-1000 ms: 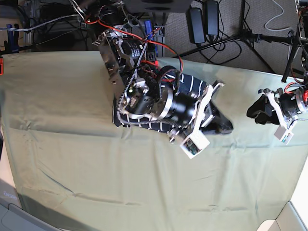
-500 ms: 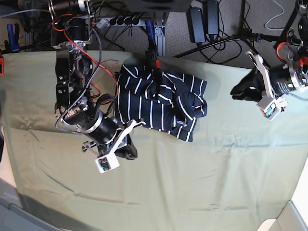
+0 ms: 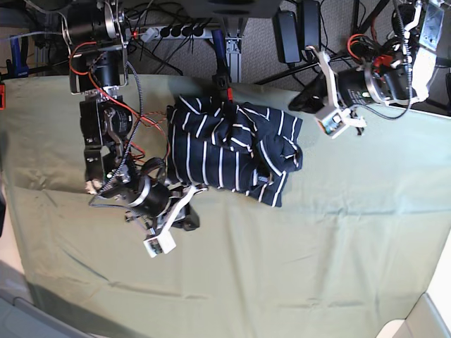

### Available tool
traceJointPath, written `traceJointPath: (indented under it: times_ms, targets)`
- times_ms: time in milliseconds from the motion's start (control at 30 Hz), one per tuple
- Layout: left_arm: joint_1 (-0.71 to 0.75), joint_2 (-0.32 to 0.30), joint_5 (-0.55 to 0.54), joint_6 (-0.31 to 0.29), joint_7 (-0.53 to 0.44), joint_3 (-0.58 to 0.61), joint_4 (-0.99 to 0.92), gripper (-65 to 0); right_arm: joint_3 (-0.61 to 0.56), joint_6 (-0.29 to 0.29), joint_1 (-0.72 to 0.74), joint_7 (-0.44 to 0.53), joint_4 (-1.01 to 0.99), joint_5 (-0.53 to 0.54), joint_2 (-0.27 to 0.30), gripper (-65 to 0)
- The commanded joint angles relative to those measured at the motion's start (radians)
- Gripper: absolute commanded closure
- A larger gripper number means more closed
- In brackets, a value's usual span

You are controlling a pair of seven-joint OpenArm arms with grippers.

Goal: Fold the T-shirt properly
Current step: 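Grasp the bundle's sides with both grippers and fold it over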

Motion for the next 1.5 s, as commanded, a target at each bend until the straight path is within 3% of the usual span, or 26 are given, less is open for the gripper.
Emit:
traceJointPath:
  times_ms: [0, 233, 667, 1100, 1467]
  targets:
    - [-0.013, 0.0, 0.003, -0.009, -0.017, 0.02, -0.004, 0.0, -0.003, 0.065, 0.031, 0.02, -0.007, 0.008, 0.006, 0.0]
    - [-0.087, 0.069, 0.096, -0.009, -0.039, 0.067, -0.148, 0.0, -0.058, 0.065, 0.06, 0.019, -0.065, 0.009, 0.006, 0.0]
    - [-0.265, 0.068, 0.133, -0.009, -0.082, 0.067, -0.449, 0.0, -0.151, 0.065, 0.06, -0.016, -0.07, -0.017, 0.048, 0.0]
    - [-0.505, 0.076, 0.14, -0.009, -0.185, 0.067, -0.662, 0.0, -0.151, 0.065, 0.059, -0.08, -0.06, 0.107, 0.15, 0.0]
    - [-0.69, 0.217, 0.141, -0.009, -0.19, 0.067, -0.911, 0.0, -0.151, 0.065, 0.059, -0.09, -0.057, 0.126, 0.156, 0.0]
